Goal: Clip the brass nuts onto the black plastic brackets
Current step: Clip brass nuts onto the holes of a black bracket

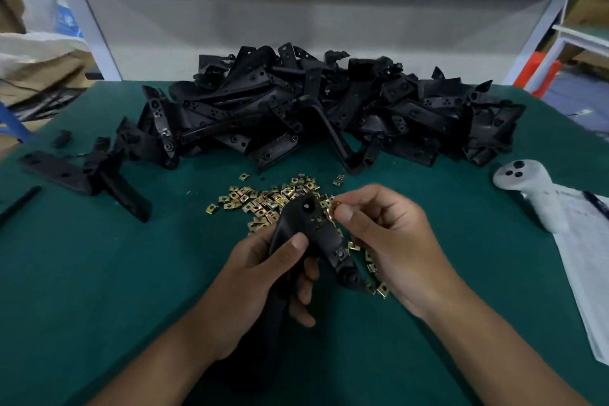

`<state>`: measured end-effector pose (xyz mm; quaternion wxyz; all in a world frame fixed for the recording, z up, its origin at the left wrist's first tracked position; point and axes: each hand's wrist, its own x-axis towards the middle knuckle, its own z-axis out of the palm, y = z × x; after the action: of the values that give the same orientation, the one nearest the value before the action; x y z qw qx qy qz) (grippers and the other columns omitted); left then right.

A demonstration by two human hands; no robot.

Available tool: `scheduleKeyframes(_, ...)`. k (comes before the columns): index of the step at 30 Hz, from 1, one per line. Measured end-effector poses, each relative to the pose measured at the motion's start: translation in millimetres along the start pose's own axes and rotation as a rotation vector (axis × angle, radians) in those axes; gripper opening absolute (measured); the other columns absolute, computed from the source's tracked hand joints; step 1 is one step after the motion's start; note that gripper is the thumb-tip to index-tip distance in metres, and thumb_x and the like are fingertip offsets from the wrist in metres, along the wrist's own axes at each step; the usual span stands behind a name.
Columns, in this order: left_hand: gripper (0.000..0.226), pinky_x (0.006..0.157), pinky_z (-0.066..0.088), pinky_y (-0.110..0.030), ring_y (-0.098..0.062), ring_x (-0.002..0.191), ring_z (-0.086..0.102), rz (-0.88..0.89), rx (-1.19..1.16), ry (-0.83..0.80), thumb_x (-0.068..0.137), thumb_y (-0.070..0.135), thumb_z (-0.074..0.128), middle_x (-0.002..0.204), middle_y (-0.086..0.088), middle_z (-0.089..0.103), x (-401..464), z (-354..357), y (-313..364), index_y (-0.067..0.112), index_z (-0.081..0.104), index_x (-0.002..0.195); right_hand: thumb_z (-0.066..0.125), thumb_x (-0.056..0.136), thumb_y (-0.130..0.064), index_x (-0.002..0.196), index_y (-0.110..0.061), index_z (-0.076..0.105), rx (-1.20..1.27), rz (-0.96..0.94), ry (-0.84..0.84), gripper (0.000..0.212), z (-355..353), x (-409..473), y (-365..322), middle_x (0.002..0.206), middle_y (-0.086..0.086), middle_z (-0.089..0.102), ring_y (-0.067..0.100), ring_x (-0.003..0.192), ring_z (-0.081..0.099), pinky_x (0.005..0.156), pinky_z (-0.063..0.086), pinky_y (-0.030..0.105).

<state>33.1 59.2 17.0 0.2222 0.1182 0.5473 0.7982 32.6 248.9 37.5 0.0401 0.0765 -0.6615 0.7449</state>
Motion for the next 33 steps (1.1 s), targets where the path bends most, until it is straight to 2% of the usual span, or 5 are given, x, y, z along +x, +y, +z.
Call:
scheduleKeyframes(9,0.021,0.049,0.055,-0.033,-0.016,0.056,0.055,0.008,0.016,-0.017,0.088,0.038,0.067,0.077,-0.009,0.061,-1,-1,0,0.018,0.072,0.091,0.079,0.078,-0.040,0.091,-0.028,0.077,-0.012,-0.010,0.011,0.017,0,0,1,0.081,-0.009,0.069,0.003,0.075,0.062,0.068,0.049,0.014)
scheduleKeyframes(21,0.025,0.047,0.054,-0.033,-0.018,0.055,0.054,-0.007,0.037,-0.040,0.089,0.035,0.067,0.077,-0.011,0.061,-2,-1,1,0.010,0.068,0.095,0.082,0.075,-0.047,0.093,-0.026,0.078,-0.078,-0.019,0.023,0.028,-1,-1,1,0.095,0.003,0.077,0.014,0.089,0.071,0.080,0.054,0.022)
scheduleKeyframes(24,0.030,0.048,0.055,-0.033,-0.018,0.056,0.054,-0.015,0.042,-0.039,0.093,0.032,0.065,0.078,-0.011,0.061,-2,-2,1,0.003,0.062,0.099,0.086,0.069,-0.053,0.091,-0.023,0.078,-0.004,0.040,0.059,0.038,3,-4,1,0.093,0.007,0.076,0.021,0.088,0.070,0.084,0.055,0.033)
scheduleKeyframes(29,0.020,0.050,0.055,-0.034,-0.017,0.056,0.055,0.012,0.047,-0.035,0.097,0.031,0.064,0.079,-0.009,0.061,-1,-3,-3,0.012,0.065,0.095,0.085,0.073,-0.042,0.087,-0.017,0.076,0.127,0.102,0.138,0.030,17,-12,4,0.091,0.017,0.073,0.035,0.083,0.067,0.090,0.052,0.059)
scheduleKeyframes(33,0.016,0.050,0.055,-0.034,-0.015,0.057,0.054,0.068,0.057,-0.047,0.098,0.032,0.064,0.079,-0.007,0.060,-2,-4,-7,0.017,0.067,0.097,0.084,0.076,-0.037,0.082,-0.019,0.076,0.105,0.051,0.132,0.020,21,-16,1,0.085,0.008,0.074,0.025,0.078,0.068,0.077,0.056,0.042)
